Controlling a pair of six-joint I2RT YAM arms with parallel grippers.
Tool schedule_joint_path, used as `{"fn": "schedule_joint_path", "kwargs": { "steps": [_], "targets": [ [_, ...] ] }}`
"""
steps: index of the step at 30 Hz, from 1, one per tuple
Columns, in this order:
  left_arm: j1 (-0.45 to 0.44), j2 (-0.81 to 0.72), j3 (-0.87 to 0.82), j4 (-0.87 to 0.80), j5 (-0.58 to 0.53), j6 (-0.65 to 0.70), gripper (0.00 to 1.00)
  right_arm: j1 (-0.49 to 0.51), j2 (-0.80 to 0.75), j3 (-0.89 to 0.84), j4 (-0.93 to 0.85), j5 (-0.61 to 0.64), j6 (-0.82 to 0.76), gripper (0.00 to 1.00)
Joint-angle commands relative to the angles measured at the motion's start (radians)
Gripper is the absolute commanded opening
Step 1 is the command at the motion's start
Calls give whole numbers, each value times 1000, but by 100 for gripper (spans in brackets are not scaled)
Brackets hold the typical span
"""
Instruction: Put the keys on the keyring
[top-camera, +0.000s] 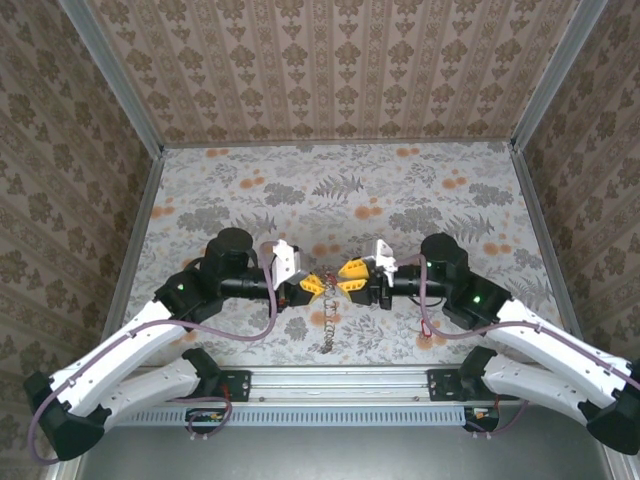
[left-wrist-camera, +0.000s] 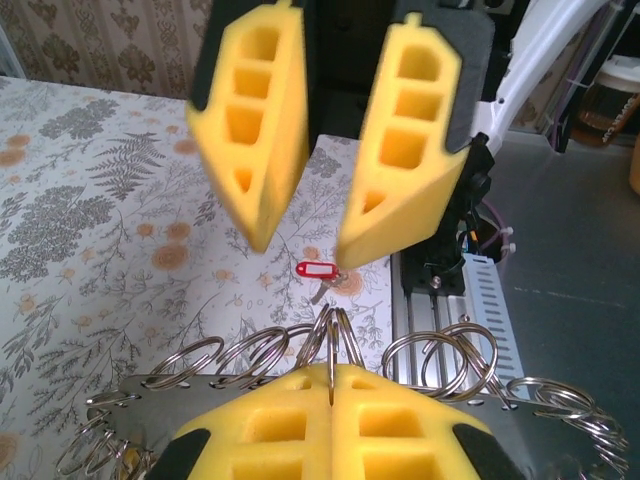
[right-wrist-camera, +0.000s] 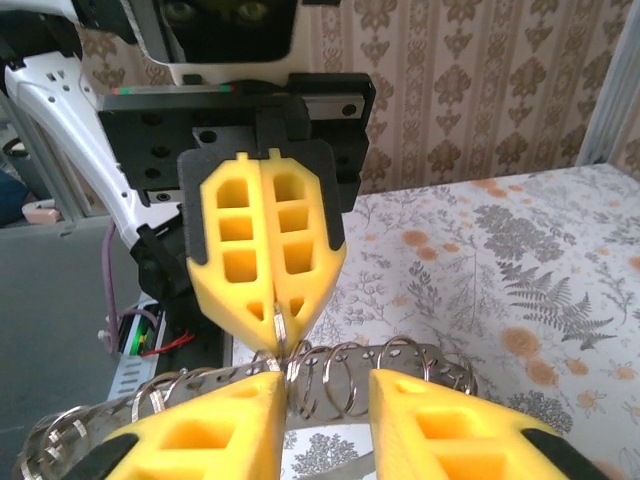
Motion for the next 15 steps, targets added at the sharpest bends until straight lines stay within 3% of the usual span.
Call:
{"fn": "schedule_joint_path", "kwargs": {
  "steps": [1,15],
  "targets": [
    [-18,2,64,-32,-15,41,0,14,46,55,-50,-48,-53,25],
    [-40,41,118,-87,-41,66,0,28,119,92,-103,-78,-88,11]
  ]
}}
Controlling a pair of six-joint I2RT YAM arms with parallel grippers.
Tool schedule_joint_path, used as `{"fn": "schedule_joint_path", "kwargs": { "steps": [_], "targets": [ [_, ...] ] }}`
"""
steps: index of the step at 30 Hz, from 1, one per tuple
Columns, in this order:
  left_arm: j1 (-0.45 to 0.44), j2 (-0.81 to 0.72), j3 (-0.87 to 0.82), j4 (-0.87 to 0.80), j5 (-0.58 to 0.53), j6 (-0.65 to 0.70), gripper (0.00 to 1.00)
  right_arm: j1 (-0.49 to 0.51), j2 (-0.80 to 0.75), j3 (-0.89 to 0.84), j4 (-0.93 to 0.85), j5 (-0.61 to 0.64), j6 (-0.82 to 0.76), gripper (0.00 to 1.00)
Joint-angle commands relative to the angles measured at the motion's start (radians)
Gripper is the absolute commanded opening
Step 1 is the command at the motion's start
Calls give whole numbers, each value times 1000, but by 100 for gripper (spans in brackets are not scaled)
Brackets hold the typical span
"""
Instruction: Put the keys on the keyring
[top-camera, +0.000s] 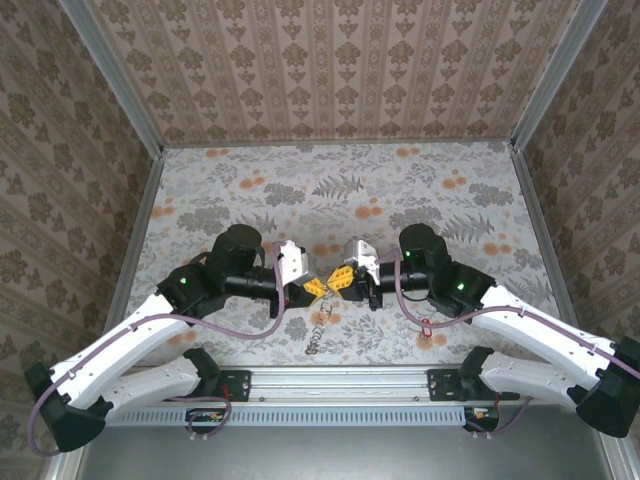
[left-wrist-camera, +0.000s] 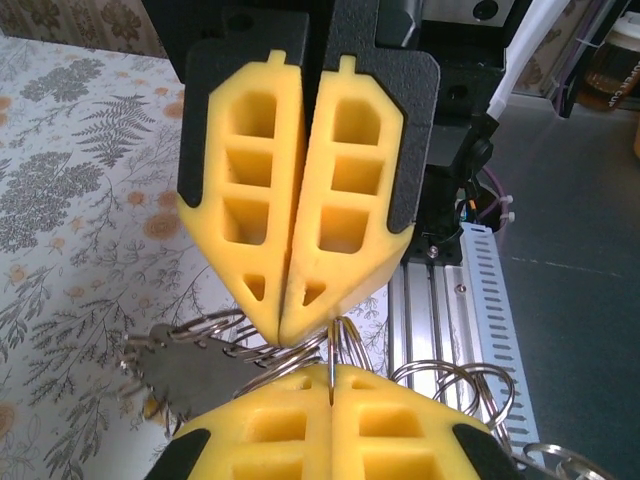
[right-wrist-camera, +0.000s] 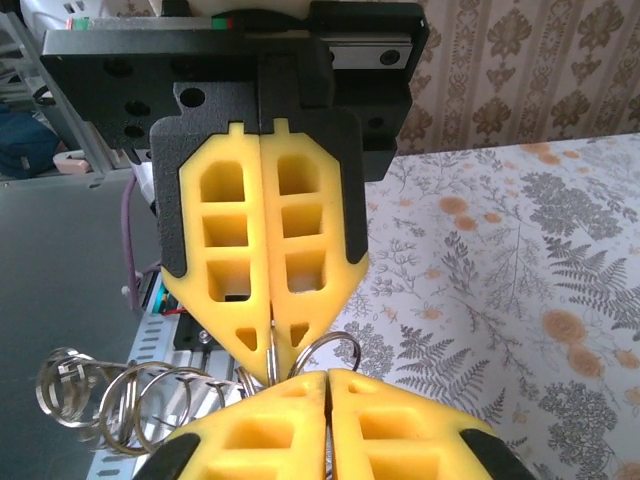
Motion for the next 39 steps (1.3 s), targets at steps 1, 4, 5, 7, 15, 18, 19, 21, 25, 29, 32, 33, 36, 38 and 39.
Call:
{"fn": "schedule_joint_path", "kwargs": {
  "steps": [1,4,5,7,15,18,19,21,25,29,32,33,36,38,39],
  "targets": [
    [-10,-11,48,31,2,25,0,11,7,27,-29,-12,-16,12],
    [-10,-18,49,32,2,22,0,12,1,26,-54,46,-17,13],
    [-10,-18,49,32,2,20,0,12,-9,25,-60,55,-17,14],
    [-10,-16,48,33,2,19,0,11,-53,7,-42,43,-2,21],
    [-11,-19,38,52,-27,10,0,16,-100,-50,24,2,56,25],
    [-11,-22,39,55,-27,6,0,28,-87,-50,29,10,57,25],
    [-13,-25,38,59,-27,5,0,31,-81,-48,31,17,57,25],
    [-13,-26,36,63,-25,4,0,34,-66,-40,30,18,56,22],
    [-15,-27,38,68,-32,2,0,50,-46,-35,21,-9,48,9],
    [-13,-25,38,68,-40,2,0,63,-20,-17,-43,-89,34,4],
    [-13,-15,45,58,-61,3,0,72,-12,-8,-94,-109,22,4],
    [-13,-13,45,55,-70,3,0,74,-17,-12,-103,-113,19,4],
    [-13,-13,46,51,-80,4,0,77,-37,-23,-123,-105,22,4],
    [-12,-16,45,52,-86,3,0,76,-49,-25,-139,-87,22,6],
    [-12,-17,45,50,-88,4,0,76,-62,-27,-141,-71,22,8]
  ]
}}
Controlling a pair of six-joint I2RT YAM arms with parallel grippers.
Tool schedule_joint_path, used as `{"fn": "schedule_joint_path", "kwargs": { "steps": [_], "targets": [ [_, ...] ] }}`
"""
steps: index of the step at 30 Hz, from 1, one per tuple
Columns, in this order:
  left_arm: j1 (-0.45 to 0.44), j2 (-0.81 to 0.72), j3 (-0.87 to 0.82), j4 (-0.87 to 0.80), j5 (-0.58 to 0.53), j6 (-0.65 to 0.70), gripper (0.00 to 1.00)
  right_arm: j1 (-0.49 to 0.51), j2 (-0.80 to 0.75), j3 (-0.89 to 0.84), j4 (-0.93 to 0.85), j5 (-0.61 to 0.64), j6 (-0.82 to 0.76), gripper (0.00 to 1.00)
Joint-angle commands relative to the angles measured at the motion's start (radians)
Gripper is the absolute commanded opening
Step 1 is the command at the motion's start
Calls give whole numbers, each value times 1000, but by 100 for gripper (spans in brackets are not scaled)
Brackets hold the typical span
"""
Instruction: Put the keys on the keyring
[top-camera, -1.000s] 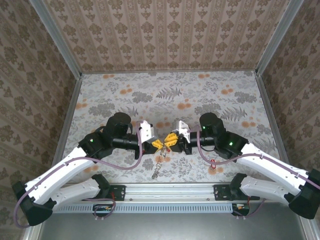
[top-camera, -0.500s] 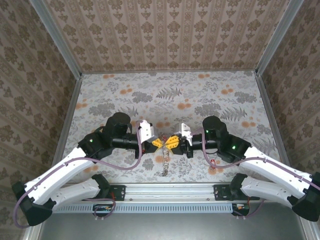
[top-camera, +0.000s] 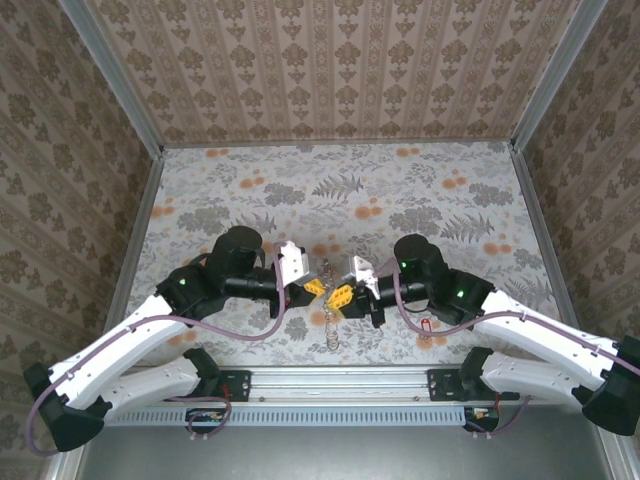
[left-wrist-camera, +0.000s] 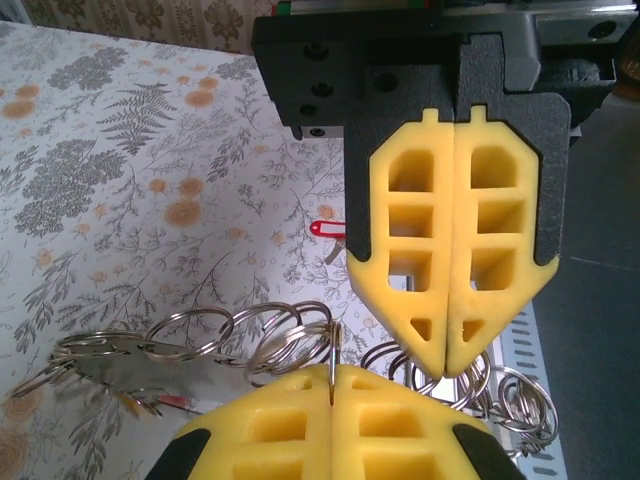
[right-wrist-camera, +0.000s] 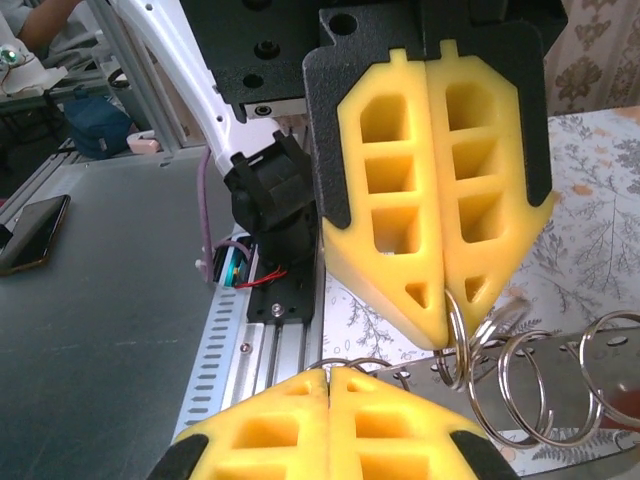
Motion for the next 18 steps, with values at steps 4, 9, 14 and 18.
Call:
{"fn": "schedule_joint_path", "kwargs": {
  "steps": [4,9,14,18],
  "targets": [
    [1,-10,40,59,-19,8,0,11,-81,-8,-36,98,-2,19],
    [-1,-11,40,55,-9,17,0,12,-95,4,8,198,-10,21],
    [0,-18,40,54,4,21,0,12,-28,44,5,145,-31,20],
    [0,-29,28,62,19,19,0,13,-22,41,19,139,-41,19]
  ]
}}
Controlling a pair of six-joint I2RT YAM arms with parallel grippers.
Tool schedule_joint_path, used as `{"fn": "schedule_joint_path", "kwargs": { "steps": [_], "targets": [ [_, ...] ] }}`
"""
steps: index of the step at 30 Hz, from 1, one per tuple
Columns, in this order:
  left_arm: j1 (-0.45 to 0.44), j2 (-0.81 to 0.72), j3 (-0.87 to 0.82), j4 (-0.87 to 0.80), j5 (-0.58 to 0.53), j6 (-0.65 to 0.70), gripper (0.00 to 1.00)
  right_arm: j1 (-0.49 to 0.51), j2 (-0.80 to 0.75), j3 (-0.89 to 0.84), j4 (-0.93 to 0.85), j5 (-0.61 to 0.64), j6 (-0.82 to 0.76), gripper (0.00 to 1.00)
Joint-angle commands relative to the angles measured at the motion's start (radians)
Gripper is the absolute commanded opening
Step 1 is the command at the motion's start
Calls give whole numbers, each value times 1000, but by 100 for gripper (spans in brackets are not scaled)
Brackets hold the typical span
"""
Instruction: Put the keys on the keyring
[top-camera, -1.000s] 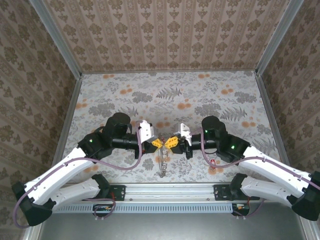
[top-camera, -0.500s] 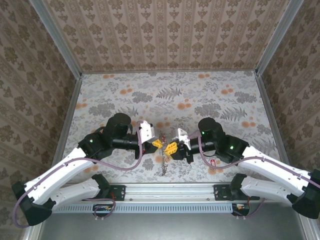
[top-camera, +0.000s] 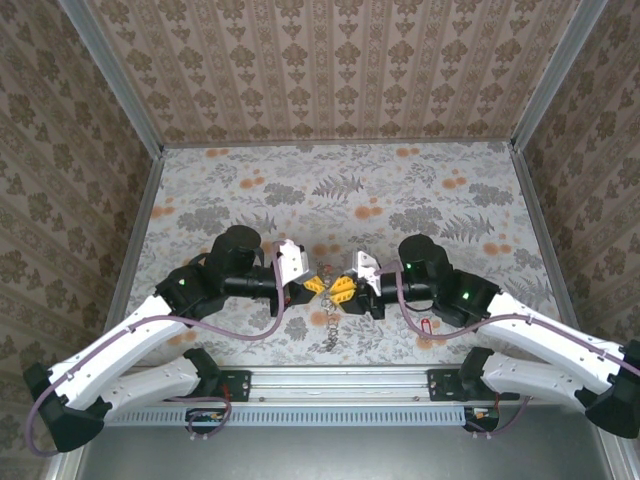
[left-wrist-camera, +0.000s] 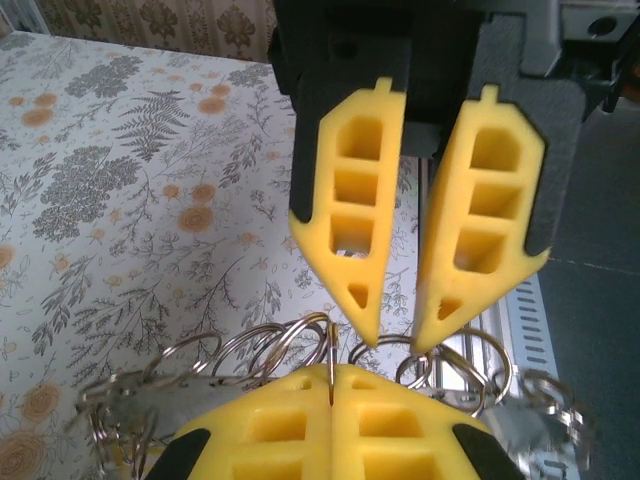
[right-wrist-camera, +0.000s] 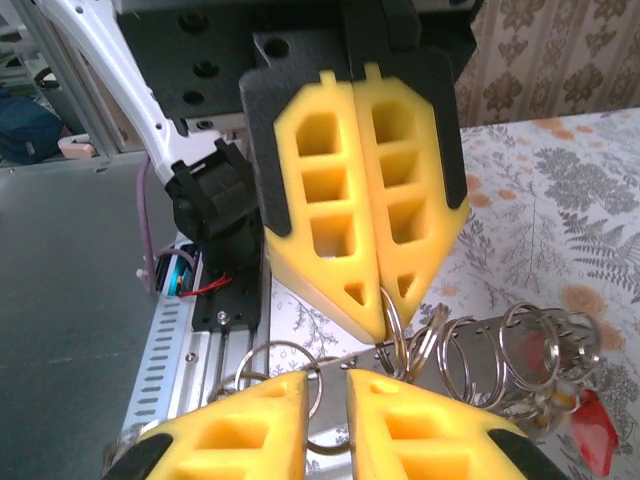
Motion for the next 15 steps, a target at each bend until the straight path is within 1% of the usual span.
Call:
{"fn": "schedule_joint_path", "kwargs": {
  "steps": [1,5,7,10,12,15],
  "targets": [
    [-1,-23,27,47,32,20,0,6,-5,29,26,-9,-24,19],
    [0,-18,28,47,37,24,0,5,-15,24,41,-34,-25,19],
    [-1,-17,30,47,37,24,0,4,-27,20,41,-2,-25,19],
    [1,-16,32,38,32,27,0,5,-58,14,37,88,-26,20],
    [0,-16,34,39,32,26,0,4,-92,2,48,125,-27,21],
    [1,-17,36,37,33,27,0,4,-112,-2,56,115,-23,25]
  ]
}}
